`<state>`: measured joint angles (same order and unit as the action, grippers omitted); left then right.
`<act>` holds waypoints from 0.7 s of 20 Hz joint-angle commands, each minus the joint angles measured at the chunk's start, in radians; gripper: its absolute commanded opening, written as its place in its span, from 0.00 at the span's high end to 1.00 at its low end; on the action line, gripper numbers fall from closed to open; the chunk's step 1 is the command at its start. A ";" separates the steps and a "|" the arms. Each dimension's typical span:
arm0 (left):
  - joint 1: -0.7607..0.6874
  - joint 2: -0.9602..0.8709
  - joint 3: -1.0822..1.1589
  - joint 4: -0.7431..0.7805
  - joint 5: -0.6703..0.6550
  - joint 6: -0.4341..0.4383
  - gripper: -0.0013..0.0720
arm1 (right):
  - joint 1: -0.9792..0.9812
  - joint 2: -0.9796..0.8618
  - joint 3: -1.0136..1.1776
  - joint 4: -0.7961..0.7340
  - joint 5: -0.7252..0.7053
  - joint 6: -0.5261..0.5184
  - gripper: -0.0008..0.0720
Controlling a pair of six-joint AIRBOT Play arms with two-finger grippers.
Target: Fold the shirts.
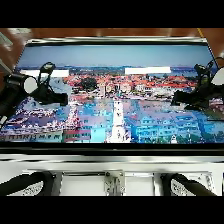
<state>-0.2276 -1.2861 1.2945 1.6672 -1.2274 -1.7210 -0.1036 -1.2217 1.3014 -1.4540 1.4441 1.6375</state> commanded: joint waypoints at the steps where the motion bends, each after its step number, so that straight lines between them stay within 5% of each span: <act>1: 0.149 -0.138 0.193 0.131 -0.011 -0.031 0.02 | 0.001 0.000 0.001 0.025 -0.054 0.000 0.05; 6: 0.396 -0.465 0.587 0.109 -0.159 -0.068 0.02 | 0.001 -0.001 0.001 0.042 -0.116 0.001 0.05; 14: 0.441 -0.752 0.644 0.056 -0.100 -0.097 0.02 | 0.001 -0.001 0.001 0.043 -0.185 0.008 0.05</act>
<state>0.2050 -1.9472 1.9194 1.7313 -1.3556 -1.8114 -0.1036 -1.2221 1.3014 -1.4124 1.2888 1.6421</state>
